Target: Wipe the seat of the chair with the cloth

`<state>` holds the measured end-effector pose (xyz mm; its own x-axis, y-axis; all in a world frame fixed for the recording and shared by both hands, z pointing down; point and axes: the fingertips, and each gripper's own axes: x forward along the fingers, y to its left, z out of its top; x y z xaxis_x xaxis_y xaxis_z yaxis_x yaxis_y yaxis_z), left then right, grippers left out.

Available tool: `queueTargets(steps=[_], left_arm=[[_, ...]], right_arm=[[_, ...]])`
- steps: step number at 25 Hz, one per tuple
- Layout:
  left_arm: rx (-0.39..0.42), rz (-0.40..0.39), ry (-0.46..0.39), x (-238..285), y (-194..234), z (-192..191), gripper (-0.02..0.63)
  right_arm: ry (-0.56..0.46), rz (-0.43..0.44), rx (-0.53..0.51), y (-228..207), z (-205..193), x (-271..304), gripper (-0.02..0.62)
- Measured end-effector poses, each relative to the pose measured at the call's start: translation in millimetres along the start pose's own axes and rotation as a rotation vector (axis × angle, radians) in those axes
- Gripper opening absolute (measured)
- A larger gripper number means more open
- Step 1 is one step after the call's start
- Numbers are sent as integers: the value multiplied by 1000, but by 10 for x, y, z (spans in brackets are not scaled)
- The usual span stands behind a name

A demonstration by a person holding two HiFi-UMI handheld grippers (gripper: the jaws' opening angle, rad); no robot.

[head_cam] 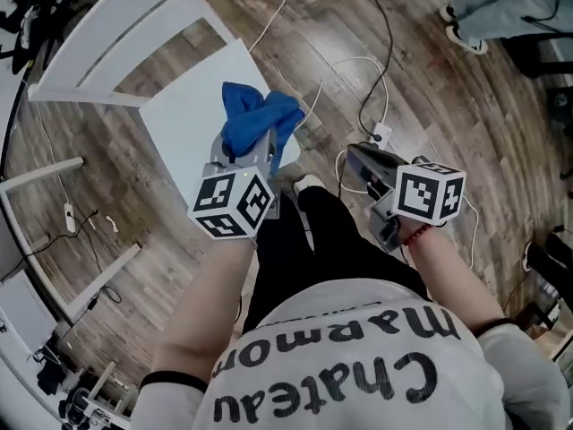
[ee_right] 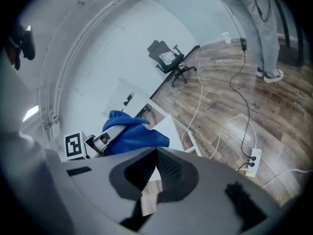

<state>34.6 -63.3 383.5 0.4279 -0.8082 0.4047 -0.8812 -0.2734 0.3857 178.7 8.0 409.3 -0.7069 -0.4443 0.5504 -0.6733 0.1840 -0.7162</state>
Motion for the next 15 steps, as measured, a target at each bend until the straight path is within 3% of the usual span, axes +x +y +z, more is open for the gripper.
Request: queueTargets(steps=[6, 10, 15], left_arm=[[-66, 18, -212, -839, 93, 923, 124], [-54, 67, -384, -1489, 213, 1529, 124], [-99, 88, -540, -2385, 281, 1940, 124]], right_arm=[[-8, 128, -233, 947, 510, 151, 12], [-76, 217, -442, 1761, 1013, 258, 12], [-124, 309, -595, 2684, 1099, 128, 12]])
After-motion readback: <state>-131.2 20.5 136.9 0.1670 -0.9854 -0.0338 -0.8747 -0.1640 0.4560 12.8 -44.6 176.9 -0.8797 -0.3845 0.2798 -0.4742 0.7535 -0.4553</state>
